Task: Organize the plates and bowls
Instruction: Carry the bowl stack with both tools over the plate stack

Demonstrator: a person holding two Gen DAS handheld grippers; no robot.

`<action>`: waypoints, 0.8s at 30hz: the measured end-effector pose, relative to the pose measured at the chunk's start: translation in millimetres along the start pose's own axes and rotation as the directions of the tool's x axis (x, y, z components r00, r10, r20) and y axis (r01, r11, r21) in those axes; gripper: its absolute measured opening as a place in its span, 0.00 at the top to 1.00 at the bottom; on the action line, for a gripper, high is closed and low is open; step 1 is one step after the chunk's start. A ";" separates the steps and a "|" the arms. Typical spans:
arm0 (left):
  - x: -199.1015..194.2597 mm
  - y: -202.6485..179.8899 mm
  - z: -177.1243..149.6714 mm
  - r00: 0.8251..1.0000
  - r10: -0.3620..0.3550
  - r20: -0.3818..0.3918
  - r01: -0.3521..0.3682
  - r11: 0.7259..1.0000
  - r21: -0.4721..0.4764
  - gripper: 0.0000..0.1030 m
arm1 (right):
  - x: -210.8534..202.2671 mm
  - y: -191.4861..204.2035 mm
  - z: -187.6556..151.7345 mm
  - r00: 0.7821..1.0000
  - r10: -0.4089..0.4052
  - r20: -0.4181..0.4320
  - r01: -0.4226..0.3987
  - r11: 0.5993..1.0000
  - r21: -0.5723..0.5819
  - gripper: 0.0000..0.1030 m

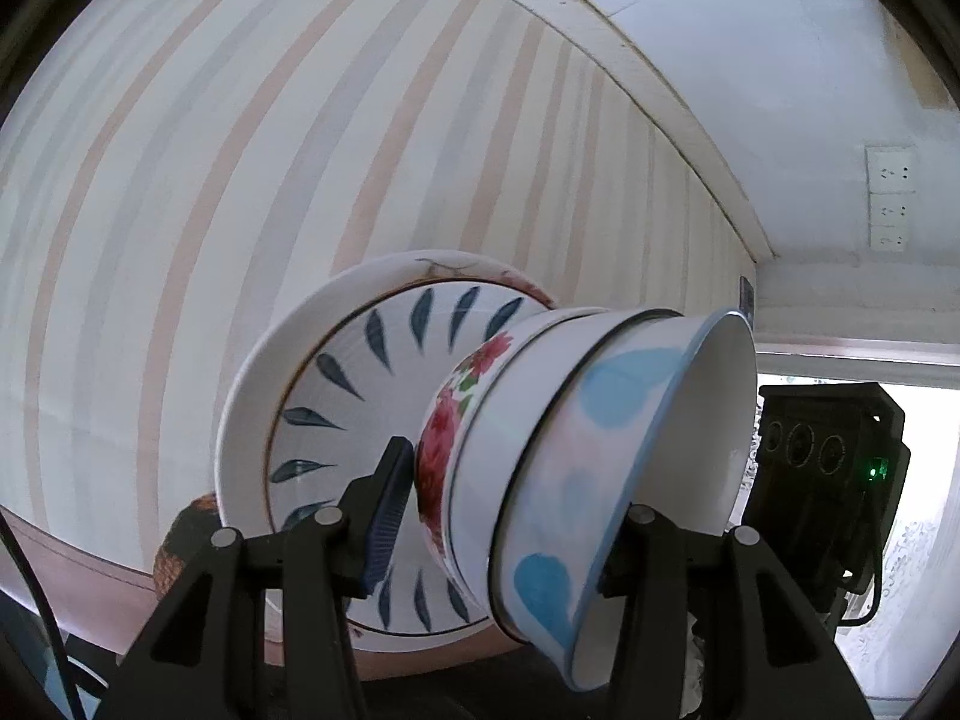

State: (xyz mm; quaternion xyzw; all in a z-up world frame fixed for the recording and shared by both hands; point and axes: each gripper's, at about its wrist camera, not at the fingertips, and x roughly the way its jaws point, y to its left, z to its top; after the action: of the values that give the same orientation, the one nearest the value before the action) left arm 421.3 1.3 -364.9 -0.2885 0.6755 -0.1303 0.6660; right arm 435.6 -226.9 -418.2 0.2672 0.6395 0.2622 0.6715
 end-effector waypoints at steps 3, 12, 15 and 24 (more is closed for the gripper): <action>-1.7 9.5 0.1 1.000 0.000 -0.007 0.000 1.000 -0.003 0.56 | 8.3 1.0 1.7 1.000 -0.009 -0.013 0.009 1.000 0.003 0.41; -5.9 16.9 0.0 1.000 0.005 -0.013 -0.005 1.000 -0.007 0.56 | 20.3 4.0 4.8 0.999 -0.019 -0.032 0.019 1.000 0.012 0.41; -5.2 15.3 -0.1 1.000 0.005 -0.014 -0.005 1.000 -0.008 0.56 | 19.8 3.9 4.9 0.999 -0.019 -0.035 0.020 1.000 0.011 0.41; 1.5 14.3 3.4 1.000 0.008 -0.025 -0.008 1.000 -0.014 0.56 | 22.9 4.6 7.0 0.998 -0.026 -0.050 0.027 0.999 0.018 0.41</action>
State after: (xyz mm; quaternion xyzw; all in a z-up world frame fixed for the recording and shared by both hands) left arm 421.7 12.7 -374.4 -0.2889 0.6859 -0.1264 0.6558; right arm 443.6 -207.9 -431.2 0.2583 0.6619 0.2539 0.6562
